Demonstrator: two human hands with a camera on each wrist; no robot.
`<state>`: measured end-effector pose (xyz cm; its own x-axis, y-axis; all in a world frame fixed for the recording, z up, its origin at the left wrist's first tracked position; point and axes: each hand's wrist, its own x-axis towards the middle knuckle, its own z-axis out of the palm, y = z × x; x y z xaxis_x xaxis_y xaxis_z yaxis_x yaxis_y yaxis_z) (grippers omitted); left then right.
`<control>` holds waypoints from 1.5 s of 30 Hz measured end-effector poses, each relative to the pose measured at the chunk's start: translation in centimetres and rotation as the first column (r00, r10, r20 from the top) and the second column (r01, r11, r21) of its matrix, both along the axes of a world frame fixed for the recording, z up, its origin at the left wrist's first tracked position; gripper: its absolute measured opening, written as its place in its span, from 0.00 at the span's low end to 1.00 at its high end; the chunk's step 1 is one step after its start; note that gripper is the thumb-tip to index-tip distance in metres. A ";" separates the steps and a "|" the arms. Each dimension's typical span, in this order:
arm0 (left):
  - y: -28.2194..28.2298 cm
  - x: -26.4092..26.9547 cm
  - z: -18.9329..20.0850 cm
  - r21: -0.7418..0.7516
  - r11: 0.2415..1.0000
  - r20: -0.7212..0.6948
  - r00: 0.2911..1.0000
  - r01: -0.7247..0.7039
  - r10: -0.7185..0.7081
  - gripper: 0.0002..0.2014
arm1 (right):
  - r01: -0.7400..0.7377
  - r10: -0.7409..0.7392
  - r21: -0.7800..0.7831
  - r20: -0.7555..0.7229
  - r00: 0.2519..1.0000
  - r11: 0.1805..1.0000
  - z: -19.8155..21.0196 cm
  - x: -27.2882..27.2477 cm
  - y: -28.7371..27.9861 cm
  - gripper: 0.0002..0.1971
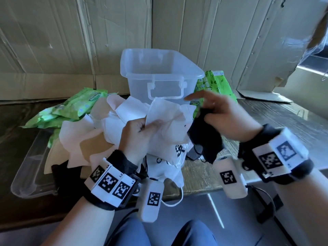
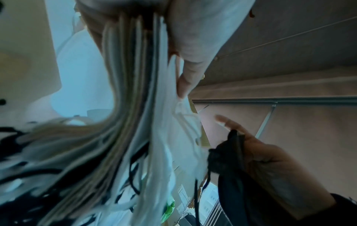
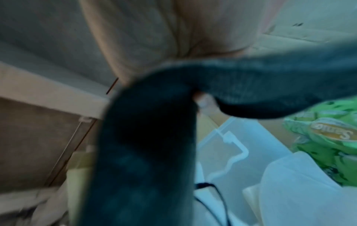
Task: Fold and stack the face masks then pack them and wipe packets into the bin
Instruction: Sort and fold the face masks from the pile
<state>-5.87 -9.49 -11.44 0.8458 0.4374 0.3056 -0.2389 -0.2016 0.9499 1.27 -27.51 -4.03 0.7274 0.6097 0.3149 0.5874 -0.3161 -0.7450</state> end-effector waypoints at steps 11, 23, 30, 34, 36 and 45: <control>1.4 -0.5 0.0 0.160 0.987 0.124 0.992 -0.010 -0.010 0.25 | 0.263 -0.222 -0.430 0.145 0.964 0.863 -2.0 2.2 0.1 0.26; 1.0 -0.3 0.0 0.135 0.990 0.059 0.997 0.048 -0.057 0.19 | 0.507 -0.491 0.040 0.326 0.808 0.861 1.6 1.8 -0.2 0.18; -0.5 -0.6 0.5 0.057 0.992 0.026 0.993 0.117 -0.119 0.03 | 0.137 -0.130 -0.156 0.059 0.990 0.978 -1.0 -0.4 4.8 0.07; -0.2 -1.1 0.9 0.052 0.966 0.061 0.964 0.254 -0.257 0.16 | -0.061 0.104 0.110 -0.439 0.893 0.992 -1.2 -0.9 5.2 0.08; 0.0 -1.0 0.7 0.066 0.961 0.038 0.962 0.269 -0.272 0.20 | -0.117 0.181 0.162 -0.479 0.859 0.980 -1.3 -0.3 4.5 0.11; -0.9 -0.4 0.1 0.103 0.964 -0.014 0.970 0.244 -0.243 0.08 | 0.022 -0.025 0.026 0.125 0.992 0.999 -2.3 1.2 3.0 0.15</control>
